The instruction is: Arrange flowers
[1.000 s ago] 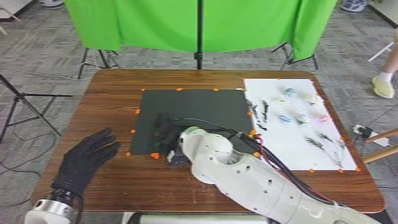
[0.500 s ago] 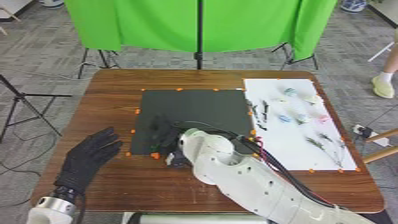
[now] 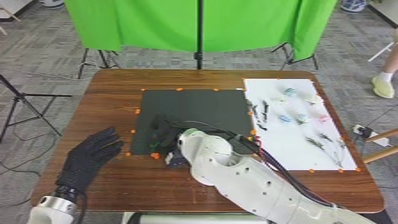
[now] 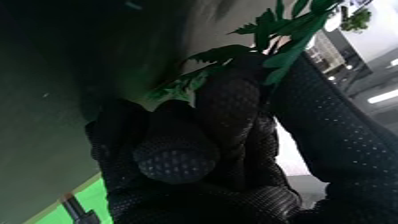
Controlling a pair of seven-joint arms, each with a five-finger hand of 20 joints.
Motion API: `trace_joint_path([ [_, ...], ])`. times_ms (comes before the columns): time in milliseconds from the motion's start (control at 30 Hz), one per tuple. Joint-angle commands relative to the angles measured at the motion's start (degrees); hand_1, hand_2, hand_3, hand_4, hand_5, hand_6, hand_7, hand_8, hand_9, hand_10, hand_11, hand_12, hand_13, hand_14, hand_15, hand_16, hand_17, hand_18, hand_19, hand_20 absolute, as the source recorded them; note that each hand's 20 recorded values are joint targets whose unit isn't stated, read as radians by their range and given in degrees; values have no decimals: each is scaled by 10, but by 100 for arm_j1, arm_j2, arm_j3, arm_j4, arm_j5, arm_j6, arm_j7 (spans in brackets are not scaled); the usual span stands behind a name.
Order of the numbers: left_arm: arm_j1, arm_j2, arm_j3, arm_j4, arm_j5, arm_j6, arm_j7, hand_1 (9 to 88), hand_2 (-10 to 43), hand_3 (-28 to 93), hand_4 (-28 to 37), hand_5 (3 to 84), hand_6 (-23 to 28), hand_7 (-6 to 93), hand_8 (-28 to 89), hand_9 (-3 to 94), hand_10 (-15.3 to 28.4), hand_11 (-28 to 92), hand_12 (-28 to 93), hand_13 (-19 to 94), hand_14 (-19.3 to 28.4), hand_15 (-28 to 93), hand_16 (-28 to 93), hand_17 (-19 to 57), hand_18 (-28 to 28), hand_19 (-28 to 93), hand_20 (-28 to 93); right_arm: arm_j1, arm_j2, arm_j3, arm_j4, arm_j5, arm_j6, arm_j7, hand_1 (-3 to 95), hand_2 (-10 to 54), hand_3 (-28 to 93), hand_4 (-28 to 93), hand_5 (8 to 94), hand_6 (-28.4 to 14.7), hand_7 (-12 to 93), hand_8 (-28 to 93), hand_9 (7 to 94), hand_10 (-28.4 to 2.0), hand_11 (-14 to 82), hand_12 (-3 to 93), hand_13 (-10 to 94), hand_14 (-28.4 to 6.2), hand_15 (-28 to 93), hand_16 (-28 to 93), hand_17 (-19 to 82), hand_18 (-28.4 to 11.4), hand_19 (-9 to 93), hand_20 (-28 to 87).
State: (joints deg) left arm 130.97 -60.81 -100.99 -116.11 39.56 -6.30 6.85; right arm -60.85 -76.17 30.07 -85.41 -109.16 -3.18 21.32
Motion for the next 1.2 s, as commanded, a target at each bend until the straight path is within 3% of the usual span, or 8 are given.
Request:
trace_joint_path([
  [33, 70, -83, -17, 33, 36, -61, -63, 246, 2, 698, -257, 382, 46, 193, -86, 332, 128, 241, 170, 260, 155, 364, -9, -78, 211, 501, 77, -81, 109, 31, 183, -383, -268, 213, 387, -82, 825, -219, 633, -55, 754, 167, 906, -74, 523, 358, 840, -69, 739, 322, 532, -192, 932, 593],
  [333, 100, -168, -53, 24, 50, -46, -33, 246, 2, 698, -256, 382, 45, 194, -86, 332, 128, 240, 170, 260, 155, 365, -9, -79, 211, 502, 78, -5, 158, 89, 83, -916, -447, 62, 354, -73, 818, -211, 628, -45, 734, 181, 896, -76, 521, 361, 832, -71, 737, 323, 521, -195, 932, 588],
  [700, 434, -316, -201, -117, 48, 61, 133, 247, 3, 696, -258, 382, 46, 193, -86, 332, 128, 241, 170, 260, 155, 366, -9, -79, 211, 501, 77, 42, 927, 793, -1038, -1281, -406, -78, 288, -40, 827, -201, 629, -44, 707, 176, 887, -80, 520, 362, 824, -73, 738, 323, 512, -195, 932, 582],
  [733, 453, -327, -226, -131, 51, 60, 92, 246, 3, 697, -257, 382, 46, 192, -86, 332, 128, 241, 170, 260, 156, 366, -9, -79, 211, 501, 77, -25, 994, 985, -1150, -1102, -510, -56, 275, -35, 829, -208, 628, -45, 702, 159, 885, -80, 519, 363, 821, -74, 738, 324, 508, -195, 932, 577],
  [800, 456, -342, -226, -134, 41, 52, 105, 246, 3, 696, -257, 382, 46, 193, -86, 332, 128, 241, 170, 260, 155, 366, -9, -79, 211, 501, 77, -130, 1294, 1235, -1403, -766, -371, -13, 251, -23, 815, -211, 629, -45, 744, -97, 876, -85, 516, 365, 802, -81, 741, 321, 491, -198, 932, 564],
  [933, 556, -370, -266, -182, 49, 75, 129, 245, 3, 697, -257, 381, 45, 194, -86, 332, 129, 240, 170, 260, 155, 366, -9, -79, 211, 501, 77, -483, 1948, 1728, -1746, -735, -24, 192, 218, -25, 762, -244, 608, -55, 628, -184, 814, -115, 501, 353, 737, -103, 741, 311, 429, -200, 932, 517],
  [1033, 620, -380, -290, -205, 41, 107, 154, 244, 3, 698, -257, 381, 45, 194, -86, 332, 128, 240, 170, 260, 155, 365, -9, -79, 211, 501, 77, -930, 2398, 2363, -2008, -693, -411, 293, 213, -79, 711, -278, 569, -45, 534, -174, 715, -136, 493, 335, 665, -113, 730, 283, 365, -199, 919, 439],
  [1200, 623, -385, -324, -212, 44, 89, 153, 244, 2, 698, -258, 382, 46, 194, -86, 332, 128, 240, 170, 260, 155, 365, -9, -79, 211, 501, 78, -1857, 3307, 3245, -2418, -625, -59, 654, 298, -95, 469, -283, 461, -73, 402, -162, 545, -142, 388, 253, 533, -121, 676, 224, 288, -208, 848, 414],
])
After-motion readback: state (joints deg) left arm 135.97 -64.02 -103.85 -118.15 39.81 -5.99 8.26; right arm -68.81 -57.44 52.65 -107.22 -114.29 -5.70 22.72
